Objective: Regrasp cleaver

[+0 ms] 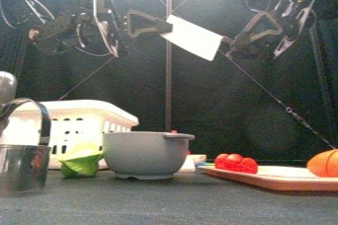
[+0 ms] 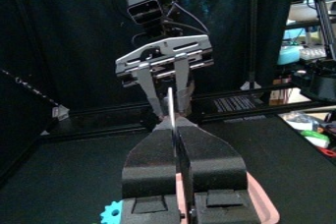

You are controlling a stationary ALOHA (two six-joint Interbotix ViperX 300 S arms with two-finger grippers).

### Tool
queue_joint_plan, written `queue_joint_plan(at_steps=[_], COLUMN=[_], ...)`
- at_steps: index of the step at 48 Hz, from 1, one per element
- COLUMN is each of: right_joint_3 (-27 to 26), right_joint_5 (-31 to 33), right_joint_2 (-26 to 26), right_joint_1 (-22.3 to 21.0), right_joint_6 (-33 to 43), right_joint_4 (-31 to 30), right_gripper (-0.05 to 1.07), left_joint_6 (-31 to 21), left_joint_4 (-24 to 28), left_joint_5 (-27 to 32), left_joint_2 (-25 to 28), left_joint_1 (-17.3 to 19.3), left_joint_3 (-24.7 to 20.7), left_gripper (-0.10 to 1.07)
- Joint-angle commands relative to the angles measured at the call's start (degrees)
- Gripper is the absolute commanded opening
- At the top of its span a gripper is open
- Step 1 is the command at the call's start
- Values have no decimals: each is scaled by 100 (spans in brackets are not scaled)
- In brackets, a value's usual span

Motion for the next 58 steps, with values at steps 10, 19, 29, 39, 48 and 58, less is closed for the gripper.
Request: queue_joint_plan(at_steps=[10, 19, 29, 39, 48, 58], right_joint_3=[-70, -62, 9, 9, 26, -35], right_joint_5=[694, 1371, 2065, 2575, 2777, 3261], right_joint_2=[-448, -861, -1063, -1028, -1020, -1011], right_joint_1=[185, 448, 791, 1081, 1187, 1204], right_joint_6=[9, 0, 9, 9, 9, 18], right_joint_4=[352, 563, 888, 1222, 1222, 1354], right_gripper=[47, 45, 45, 45, 45, 45], left_joint_6=[0, -18, -53, -185, -369, -554], left_joint_4=[-35, -26, -44, -237, -519, -958], left_joint_5=[-53, -53, 0, 105, 114, 316], left_joint_2=[176, 299, 527, 1002, 1230, 1459], left_joint_1=[-97, -193, -404, -554, -615, -809], left_joint_3=[-237, -281, -457, -835, -1055, -1195], left_gripper=[22, 22, 26, 42, 52, 52])
